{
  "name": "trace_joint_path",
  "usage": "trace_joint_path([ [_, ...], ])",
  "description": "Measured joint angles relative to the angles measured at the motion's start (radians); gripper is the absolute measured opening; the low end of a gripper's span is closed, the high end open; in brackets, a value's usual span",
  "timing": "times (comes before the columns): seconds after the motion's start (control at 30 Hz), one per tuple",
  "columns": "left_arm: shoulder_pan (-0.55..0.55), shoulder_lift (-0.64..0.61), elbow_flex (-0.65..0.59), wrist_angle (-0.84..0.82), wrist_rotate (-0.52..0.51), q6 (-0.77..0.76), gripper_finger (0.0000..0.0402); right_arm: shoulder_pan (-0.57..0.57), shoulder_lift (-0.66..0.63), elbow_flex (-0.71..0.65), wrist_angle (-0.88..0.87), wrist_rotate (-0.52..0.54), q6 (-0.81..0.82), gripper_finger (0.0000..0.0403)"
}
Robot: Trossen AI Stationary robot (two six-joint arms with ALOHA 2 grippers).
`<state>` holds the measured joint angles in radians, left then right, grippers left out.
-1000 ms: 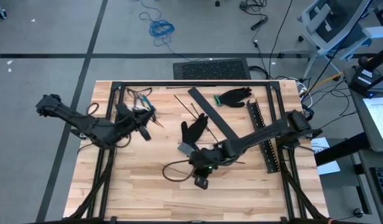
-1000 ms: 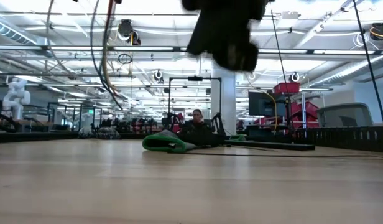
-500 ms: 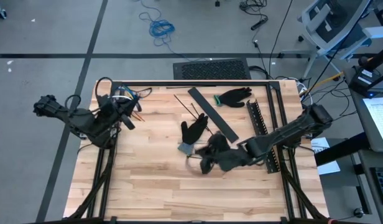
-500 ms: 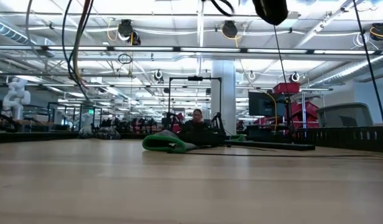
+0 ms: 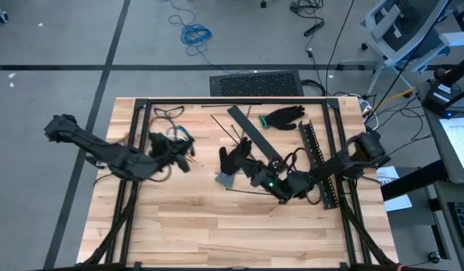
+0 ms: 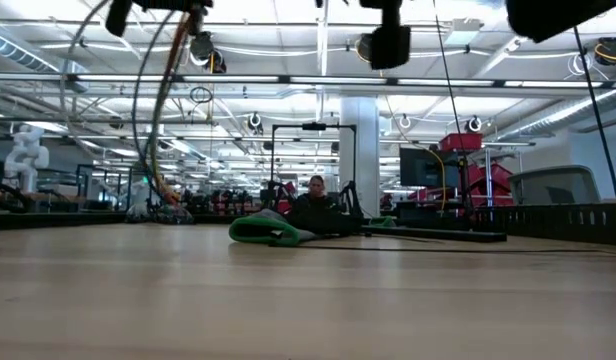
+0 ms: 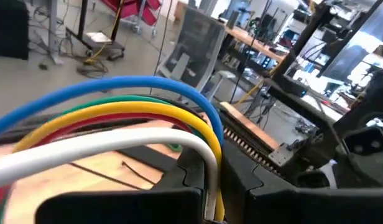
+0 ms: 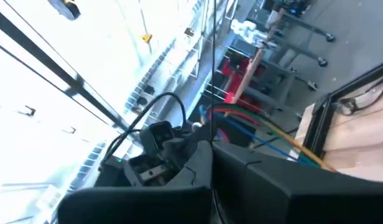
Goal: Ziptie cables
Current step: Wrap the black zip tie on the cable
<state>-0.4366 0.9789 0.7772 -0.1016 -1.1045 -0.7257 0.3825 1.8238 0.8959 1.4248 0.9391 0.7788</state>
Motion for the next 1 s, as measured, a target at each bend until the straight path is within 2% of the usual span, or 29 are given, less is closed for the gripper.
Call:
trace_joint_path([
  [0.17, 0.022, 0.141, 0.000, 0.190, -0.006, 0.005, 0.0024, -0.017, 0.145, 0.107, 0.137, -0.003, -0.006, 0.0000],
  [0.3, 0.040, 0.193, 0.000, 0.338, -0.064, 0.005, 0.0024, -0.037, 0.207, 0.144, 0.138, 0.005, 0.044, 0.0000],
  [0.4, 0.050, 0.206, 0.000, 0.426, -0.028, 0.005, 0.0024, -0.055, 0.210, 0.148, 0.139, 0.000, 0.063, 0.0000],
  [0.7, 0.097, 0.237, 0.000, 0.743, 0.075, -0.001, 0.0024, -0.114, 0.196, 0.197, 0.140, -0.053, -0.020, 0.0000],
  [0.77, 0.110, 0.235, 0.000, 0.791, 0.077, 0.003, 0.0024, -0.124, 0.196, 0.224, 0.140, -0.100, -0.049, 0.0000],
  [0.87, 0.119, 0.210, 0.000, 0.796, 0.077, 0.031, 0.0024, -0.133, 0.178, 0.240, 0.140, -0.115, -0.125, 0.0000],
  [1.0, 0.121, 0.160, 0.000, 0.799, 0.009, 0.083, 0.0024, -0.149, 0.118, 0.242, 0.141, -0.194, -0.223, 0.0000],
])
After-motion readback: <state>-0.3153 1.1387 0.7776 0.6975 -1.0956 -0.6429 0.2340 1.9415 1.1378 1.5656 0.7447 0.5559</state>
